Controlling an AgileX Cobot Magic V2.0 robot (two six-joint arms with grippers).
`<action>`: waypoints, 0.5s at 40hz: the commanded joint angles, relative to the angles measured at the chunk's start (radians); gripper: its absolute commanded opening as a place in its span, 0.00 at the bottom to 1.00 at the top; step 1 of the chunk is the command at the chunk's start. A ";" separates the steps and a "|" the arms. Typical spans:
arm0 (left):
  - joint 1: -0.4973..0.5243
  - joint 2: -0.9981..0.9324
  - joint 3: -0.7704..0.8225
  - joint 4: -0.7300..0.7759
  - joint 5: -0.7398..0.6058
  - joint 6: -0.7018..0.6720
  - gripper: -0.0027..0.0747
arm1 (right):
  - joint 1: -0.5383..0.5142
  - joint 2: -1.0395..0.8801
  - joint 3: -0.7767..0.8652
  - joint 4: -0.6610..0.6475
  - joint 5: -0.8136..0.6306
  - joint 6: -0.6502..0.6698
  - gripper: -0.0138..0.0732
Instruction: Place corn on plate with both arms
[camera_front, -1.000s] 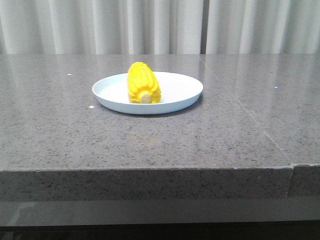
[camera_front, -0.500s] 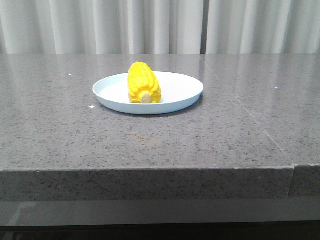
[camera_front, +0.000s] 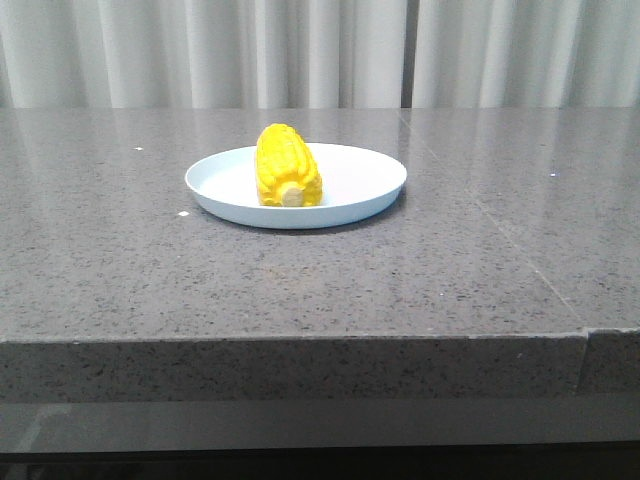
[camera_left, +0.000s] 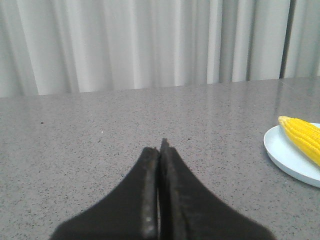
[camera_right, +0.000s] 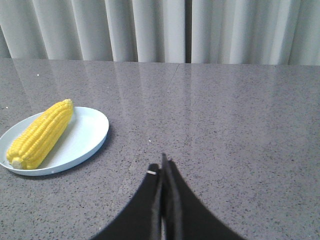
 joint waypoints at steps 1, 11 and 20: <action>0.003 0.010 -0.024 0.007 -0.087 -0.001 0.01 | -0.006 0.007 -0.025 -0.015 -0.088 -0.009 0.06; 0.072 -0.063 0.053 -0.106 -0.103 0.108 0.01 | -0.006 0.007 -0.025 -0.015 -0.088 -0.009 0.06; 0.139 -0.144 0.201 -0.169 -0.186 0.156 0.01 | -0.006 0.007 -0.025 -0.015 -0.087 -0.009 0.06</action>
